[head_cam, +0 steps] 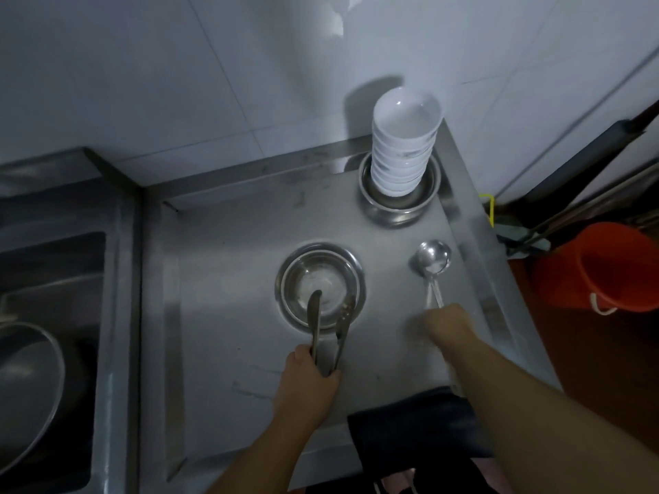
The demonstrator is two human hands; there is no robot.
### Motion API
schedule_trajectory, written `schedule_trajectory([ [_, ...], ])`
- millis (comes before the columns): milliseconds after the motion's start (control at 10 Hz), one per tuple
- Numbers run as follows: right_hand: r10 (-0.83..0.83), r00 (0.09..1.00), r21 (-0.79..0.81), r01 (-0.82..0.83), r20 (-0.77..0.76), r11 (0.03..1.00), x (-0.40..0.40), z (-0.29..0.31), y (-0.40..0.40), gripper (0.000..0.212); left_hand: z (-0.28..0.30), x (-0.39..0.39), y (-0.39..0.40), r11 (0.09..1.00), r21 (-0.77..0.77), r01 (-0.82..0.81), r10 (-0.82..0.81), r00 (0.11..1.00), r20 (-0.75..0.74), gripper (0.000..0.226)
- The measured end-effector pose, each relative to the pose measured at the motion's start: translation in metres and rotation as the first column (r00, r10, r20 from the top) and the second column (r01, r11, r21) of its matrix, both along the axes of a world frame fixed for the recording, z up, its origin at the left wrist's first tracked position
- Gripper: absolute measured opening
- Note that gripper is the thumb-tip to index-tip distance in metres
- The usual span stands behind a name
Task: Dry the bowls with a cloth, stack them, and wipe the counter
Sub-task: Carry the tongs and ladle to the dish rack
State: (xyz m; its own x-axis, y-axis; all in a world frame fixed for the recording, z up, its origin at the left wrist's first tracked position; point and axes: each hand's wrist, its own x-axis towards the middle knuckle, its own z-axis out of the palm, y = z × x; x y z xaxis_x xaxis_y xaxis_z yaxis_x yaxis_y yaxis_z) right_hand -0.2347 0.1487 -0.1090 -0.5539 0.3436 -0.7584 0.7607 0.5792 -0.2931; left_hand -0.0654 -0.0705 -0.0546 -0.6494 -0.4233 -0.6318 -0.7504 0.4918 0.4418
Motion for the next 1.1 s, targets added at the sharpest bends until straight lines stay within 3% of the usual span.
schedule_trajectory([
  [100,0.377,0.925,0.136,-0.379,0.044,0.915,0.007,0.031,0.021,0.032,0.008,0.003,0.007,1.0,0.007,-0.025,0.025,0.999,-0.034,0.039],
  [300,0.532,0.846,0.193,-0.519,-0.02,0.833,0.021,0.064,0.081,0.032,0.024,0.014,0.029,0.997,-0.015,-0.071,0.07,0.994,-0.082,0.03],
  [400,0.671,0.741,0.271,-0.641,-0.029,0.718,0.024,0.085,0.112,0.032,0.035,0.019,0.045,0.992,-0.018,-0.125,0.123,0.988,-0.098,0.022],
  [500,0.713,0.697,0.213,-0.688,-0.071,0.694,0.026,0.114,0.132,0.024,0.051,0.024,0.067,0.986,-0.052,-0.16,0.152,0.98,-0.129,0.025],
  [600,0.868,0.489,0.226,-0.839,-0.086,0.495,0.017,0.124,0.156,0.037,0.069,0.032,0.095,0.974,-0.098,-0.203,0.184,0.968,-0.172,0.03],
  [700,0.906,0.409,0.268,-0.866,-0.11,0.423,0.017,0.142,0.165,0.036,0.086,0.044,0.123,0.958,-0.12,-0.259,0.231,0.95,-0.21,0.033],
  [800,0.926,0.267,0.332,-0.877,-0.266,0.348,0.023,0.159,0.163,0.023,0.106,0.059,0.144,0.935,-0.14,-0.327,0.289,0.927,-0.238,0.03],
  [900,0.97,0.157,0.337,-0.917,-0.186,0.214,0.027,0.177,0.154,0.034,0.125,0.079,0.161,0.899,-0.159,-0.407,0.355,0.893,-0.277,0.026],
  [1000,0.96,0.153,0.329,-0.917,-0.236,0.227,0.032,0.195,0.139,0.031,0.143,0.097,0.17,0.864,-0.176,-0.473,0.413,0.863,-0.292,0.026],
  [1100,0.952,0.091,0.317,-0.93,-0.292,0.186,0.042,0.215,0.118,0.032,0.161,0.118,0.171,0.826,-0.16,-0.54,0.471,0.818,-0.329,0.027],
])
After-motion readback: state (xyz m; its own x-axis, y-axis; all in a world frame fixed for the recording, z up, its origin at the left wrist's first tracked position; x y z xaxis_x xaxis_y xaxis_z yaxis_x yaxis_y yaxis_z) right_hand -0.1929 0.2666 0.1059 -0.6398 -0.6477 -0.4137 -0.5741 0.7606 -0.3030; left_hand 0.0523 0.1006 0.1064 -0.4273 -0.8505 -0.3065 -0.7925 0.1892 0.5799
